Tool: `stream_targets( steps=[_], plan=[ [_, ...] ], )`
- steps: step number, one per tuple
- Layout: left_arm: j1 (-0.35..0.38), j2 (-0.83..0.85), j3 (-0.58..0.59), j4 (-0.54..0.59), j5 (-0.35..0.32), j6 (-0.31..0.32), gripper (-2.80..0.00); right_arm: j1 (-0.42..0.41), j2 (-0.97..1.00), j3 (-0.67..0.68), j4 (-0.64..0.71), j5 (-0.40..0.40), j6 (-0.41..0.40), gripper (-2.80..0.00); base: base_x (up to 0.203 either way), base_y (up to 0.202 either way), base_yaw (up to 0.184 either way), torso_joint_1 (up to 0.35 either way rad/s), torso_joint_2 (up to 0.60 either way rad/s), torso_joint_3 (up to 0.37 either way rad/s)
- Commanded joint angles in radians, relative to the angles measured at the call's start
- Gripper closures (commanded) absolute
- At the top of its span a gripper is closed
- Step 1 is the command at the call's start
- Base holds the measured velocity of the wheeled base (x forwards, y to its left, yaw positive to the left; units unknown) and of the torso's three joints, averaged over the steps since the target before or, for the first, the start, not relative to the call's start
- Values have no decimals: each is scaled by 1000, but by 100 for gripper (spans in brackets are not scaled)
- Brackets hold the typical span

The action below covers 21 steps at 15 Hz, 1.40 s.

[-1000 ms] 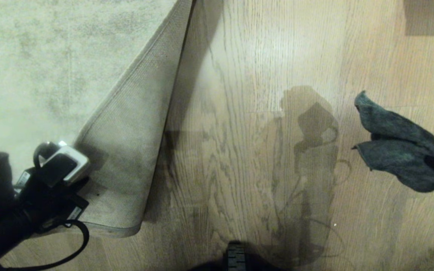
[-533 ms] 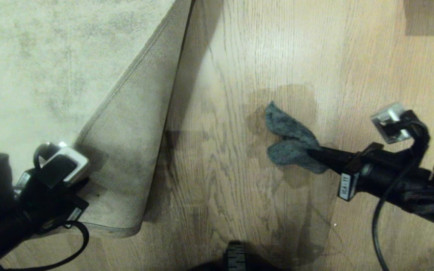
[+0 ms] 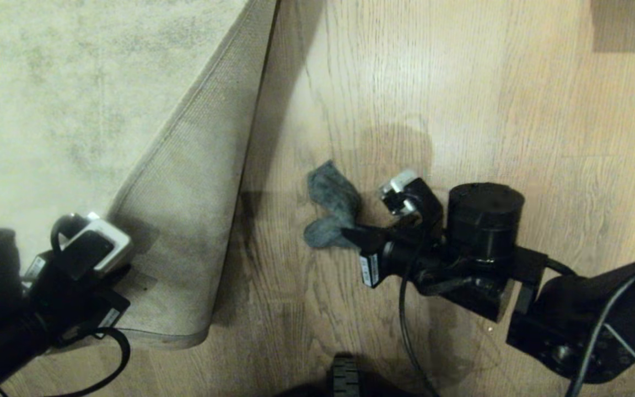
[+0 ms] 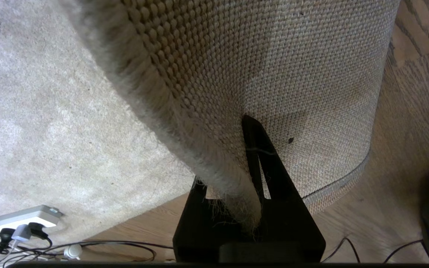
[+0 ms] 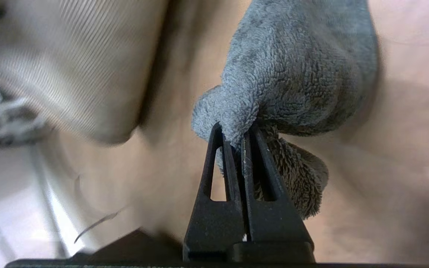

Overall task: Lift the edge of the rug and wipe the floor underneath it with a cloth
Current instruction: Wipe the floor under the carpet with a rag

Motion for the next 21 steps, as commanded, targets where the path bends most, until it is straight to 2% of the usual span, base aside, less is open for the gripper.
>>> stream_targets(
  steps=[1,5,11,21],
  plan=[
    [0,3,9,-5,2,3,0,55,99,-13,-14,0,8,0,0,0,0,0,0,0],
    [2,3,22,-3,2,3,0,114,139,-24,-18,-12,41,0,0,0,0,0,0,0],
    [2,15,23,0,2,2,0,118,228,-29,-21,-12,45,0,0,0,0,0,0,0],
    [2,56,22,-6,2,0,0,103,449,-99,-200,-13,138,0,0,0,0,0,0,0]
  ],
)
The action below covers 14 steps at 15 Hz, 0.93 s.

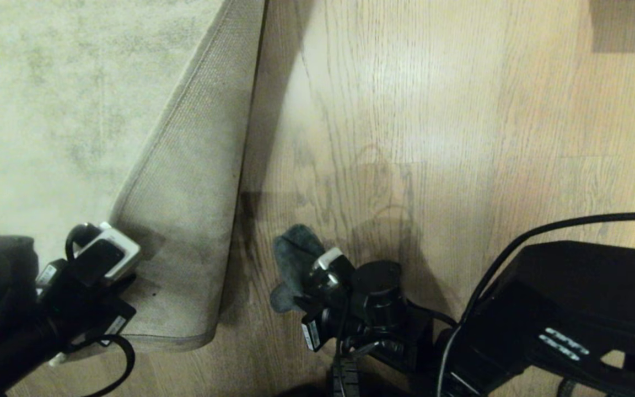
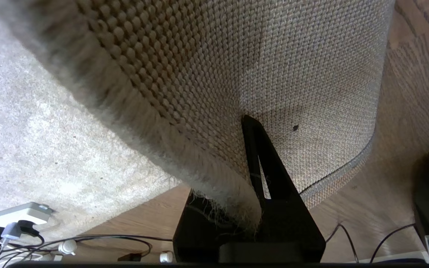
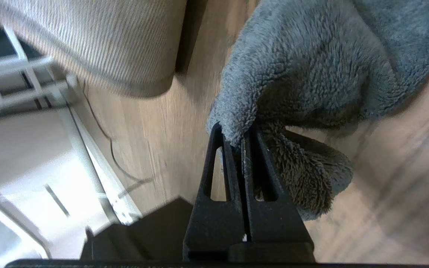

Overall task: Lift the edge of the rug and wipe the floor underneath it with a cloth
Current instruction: Wipe the floor under the carpet with a rag

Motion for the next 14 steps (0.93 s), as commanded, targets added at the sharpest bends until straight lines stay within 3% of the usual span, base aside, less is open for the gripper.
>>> stream_targets(
  steps=[1,10,14],
  plan=[
    [0,13,0,-1,1,-2,0,-25,65,-25,-45,-3,7,0,0,0,0,0,0,0],
    [-1,27,6,-3,0,-7,0,-256,3,161,-145,-4,-32,0,0,0,0,0,0,0],
    [-3,30,5,-3,0,-5,0,-322,-76,264,-148,-3,-48,0,0,0,0,0,0,0]
  ],
)
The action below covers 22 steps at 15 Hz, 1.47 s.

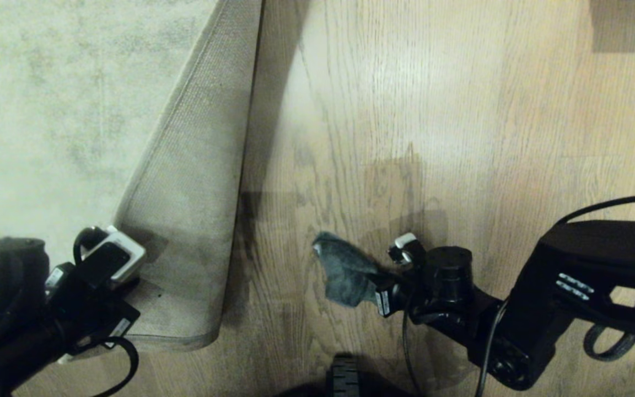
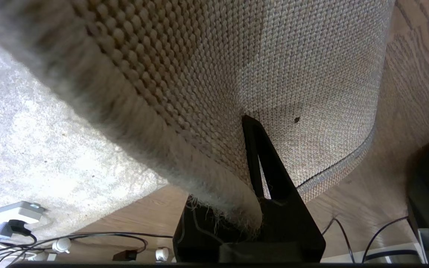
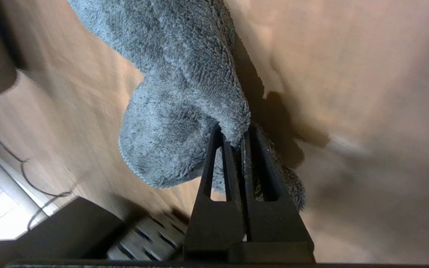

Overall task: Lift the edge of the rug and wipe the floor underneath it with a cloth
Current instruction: Wipe the floor under the carpet with a rag

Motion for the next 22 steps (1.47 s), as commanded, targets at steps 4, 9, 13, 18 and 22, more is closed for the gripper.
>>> stream_targets(
  steps=[4,9,13,18,22],
  plan=[
    [0,1,-1,-5,2,4,0,-27,-121,84,-4,1,0,0,0,0,0,0,0,0],
    [-17,-15,4,-7,3,3,0,112,-159,78,-2,1,3,0,0,0,0,0,0,0],
    [-17,-26,6,-7,3,3,0,264,-149,75,-3,2,8,0,0,0,0,0,0,0],
    [-16,-28,9,-6,4,-11,0,353,-24,-26,-9,2,30,0,0,0,0,0,0,0],
    [-17,-22,7,-5,3,-10,0,351,86,-92,-57,1,64,0,0,0,0,0,0,0]
  ],
)
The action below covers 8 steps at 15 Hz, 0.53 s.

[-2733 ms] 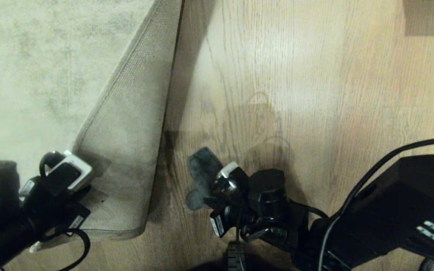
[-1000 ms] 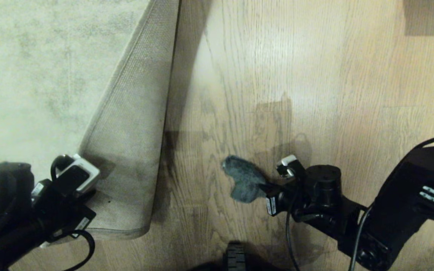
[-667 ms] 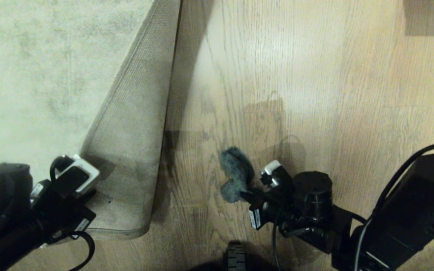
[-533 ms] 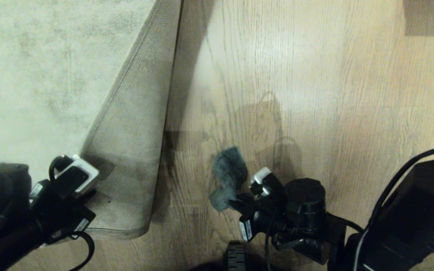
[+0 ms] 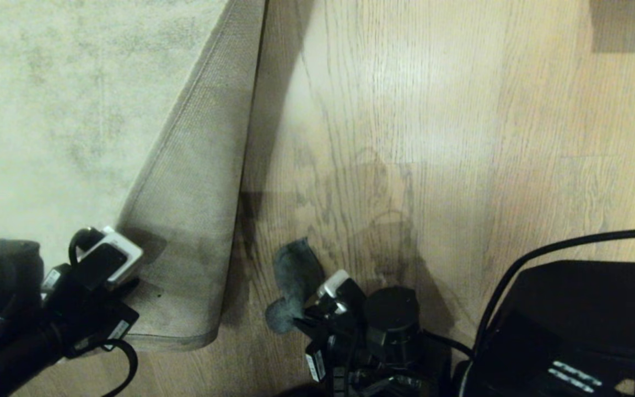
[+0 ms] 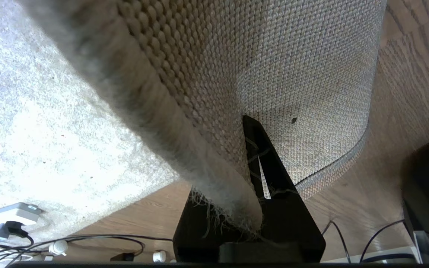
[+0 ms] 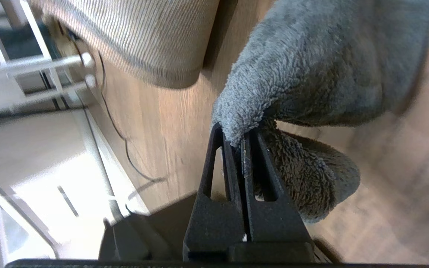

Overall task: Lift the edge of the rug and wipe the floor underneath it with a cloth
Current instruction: Wipe the floor under the carpet with a rag

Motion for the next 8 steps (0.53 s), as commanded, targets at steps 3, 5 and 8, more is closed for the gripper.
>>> stream_targets(
  steps=[3,5,8],
  plan=[
    [0,14,-1,-2,3,4,0,-79,140,-35,-85,-2,38,0,0,0,0,0,0,0],
    [0,29,0,-3,1,2,0,-148,159,15,-163,-2,39,0,0,0,0,0,0,0],
    [-3,60,-3,-5,0,2,0,-259,144,136,-252,-1,38,0,0,0,0,0,0,0]
  ],
)
